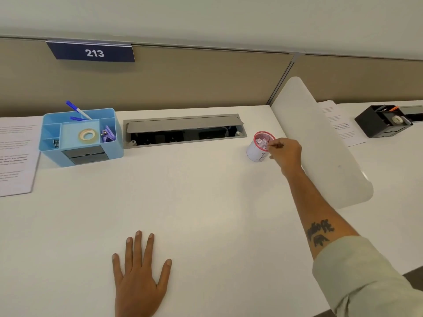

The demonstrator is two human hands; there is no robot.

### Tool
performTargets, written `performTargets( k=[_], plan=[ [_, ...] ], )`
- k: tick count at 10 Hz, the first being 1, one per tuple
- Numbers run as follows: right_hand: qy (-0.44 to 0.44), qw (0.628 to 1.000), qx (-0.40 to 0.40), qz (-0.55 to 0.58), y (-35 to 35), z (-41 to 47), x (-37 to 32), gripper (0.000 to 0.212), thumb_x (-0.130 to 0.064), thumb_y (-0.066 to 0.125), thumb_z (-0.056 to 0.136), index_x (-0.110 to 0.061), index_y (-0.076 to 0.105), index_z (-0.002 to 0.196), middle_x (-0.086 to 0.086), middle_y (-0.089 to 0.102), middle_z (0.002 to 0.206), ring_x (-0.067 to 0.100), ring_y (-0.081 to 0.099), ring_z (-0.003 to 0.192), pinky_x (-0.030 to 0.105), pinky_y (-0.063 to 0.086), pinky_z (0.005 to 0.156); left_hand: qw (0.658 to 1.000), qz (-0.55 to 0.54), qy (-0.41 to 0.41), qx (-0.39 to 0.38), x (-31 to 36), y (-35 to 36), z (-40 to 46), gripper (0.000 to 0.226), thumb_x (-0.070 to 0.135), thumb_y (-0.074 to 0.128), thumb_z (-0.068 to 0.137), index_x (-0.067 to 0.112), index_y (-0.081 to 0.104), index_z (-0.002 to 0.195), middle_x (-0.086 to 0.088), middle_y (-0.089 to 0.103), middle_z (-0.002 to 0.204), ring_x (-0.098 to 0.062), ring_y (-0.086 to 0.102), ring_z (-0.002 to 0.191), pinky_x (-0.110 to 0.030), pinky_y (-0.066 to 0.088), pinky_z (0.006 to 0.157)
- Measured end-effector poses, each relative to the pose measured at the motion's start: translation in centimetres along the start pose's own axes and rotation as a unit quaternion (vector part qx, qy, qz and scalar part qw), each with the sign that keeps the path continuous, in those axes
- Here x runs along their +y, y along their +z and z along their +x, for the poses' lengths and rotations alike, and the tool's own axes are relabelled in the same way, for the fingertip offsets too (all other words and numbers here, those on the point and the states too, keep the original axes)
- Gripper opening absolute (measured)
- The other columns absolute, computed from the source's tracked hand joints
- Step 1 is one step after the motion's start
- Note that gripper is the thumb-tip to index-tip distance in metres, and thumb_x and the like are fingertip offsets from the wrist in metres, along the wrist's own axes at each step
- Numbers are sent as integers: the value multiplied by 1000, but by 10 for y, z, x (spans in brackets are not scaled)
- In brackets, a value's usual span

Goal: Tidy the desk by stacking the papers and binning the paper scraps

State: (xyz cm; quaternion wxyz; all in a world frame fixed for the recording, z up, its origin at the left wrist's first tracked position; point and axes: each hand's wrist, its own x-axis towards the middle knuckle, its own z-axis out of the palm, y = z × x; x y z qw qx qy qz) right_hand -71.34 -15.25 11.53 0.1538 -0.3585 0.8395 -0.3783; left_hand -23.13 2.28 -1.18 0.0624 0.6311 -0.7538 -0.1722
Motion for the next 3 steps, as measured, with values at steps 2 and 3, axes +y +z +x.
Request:
performTargets(
  k=[2, 3],
  plan=[
    [21, 1000, 13, -16, 7, 44, 18, 35, -4, 72, 75, -37, 73, 63, 6, 79, 77, 33, 78, 76, 51, 66, 80, 1000, 6, -2, 3, 2, -1, 2, 87, 76, 20, 96, 28, 26, 168, 1, 10, 179, -25, 13, 165, -62, 10, 130],
    [29, 999, 21, 12, 8, 34, 7, 20, -5, 70, 79, -20, 82, 81, 7, 79, 81, 34, 78, 78, 51, 66, 80, 1000, -1, 4, 8, 3, -2, 3, 86, 75, 20, 96, 29, 23, 169, 1, 8, 179, -24, 10, 165, -63, 10, 130]
  ],
)
